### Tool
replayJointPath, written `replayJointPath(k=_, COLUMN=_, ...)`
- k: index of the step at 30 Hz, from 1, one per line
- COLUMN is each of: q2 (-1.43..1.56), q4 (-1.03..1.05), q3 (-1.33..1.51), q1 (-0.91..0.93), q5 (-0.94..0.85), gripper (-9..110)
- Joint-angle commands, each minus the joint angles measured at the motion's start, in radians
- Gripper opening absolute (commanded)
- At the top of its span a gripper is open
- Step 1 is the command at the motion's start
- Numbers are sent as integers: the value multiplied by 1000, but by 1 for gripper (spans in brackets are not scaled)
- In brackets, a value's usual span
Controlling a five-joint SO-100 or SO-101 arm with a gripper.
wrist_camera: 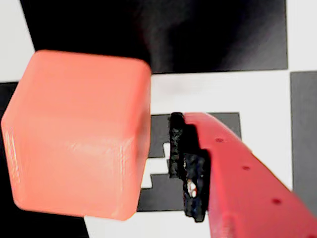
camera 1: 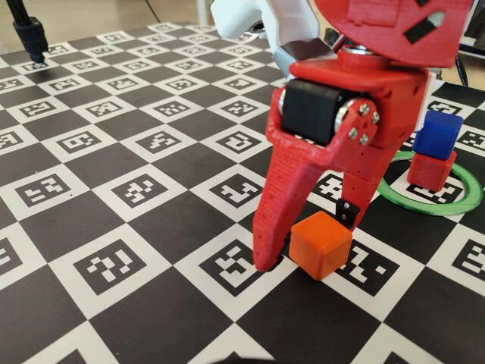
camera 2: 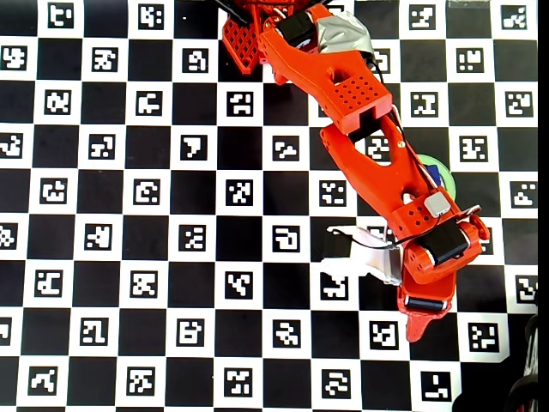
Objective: Grab the red cube then put it in the green circle then put the blue cube on top and finally the orange cube on top
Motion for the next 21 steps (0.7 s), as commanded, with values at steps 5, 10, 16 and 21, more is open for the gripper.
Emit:
replayJointPath(k=5, q2=48, q4=-12, q3=-95, q1=-17, q5=8, gripper=38)
replayJointPath(k=10, q2=44, q4=-12, q3=-95, q1=-17, q5=8, gripper=34)
replayJointPath(k=16, q2=41, q4=-12, q3=-95, q1=-18, q5=-28, gripper=23)
replayJointPath(k=21, q2=40, q4=-8, q3=-95, q1=-18, q5=-35, gripper=18)
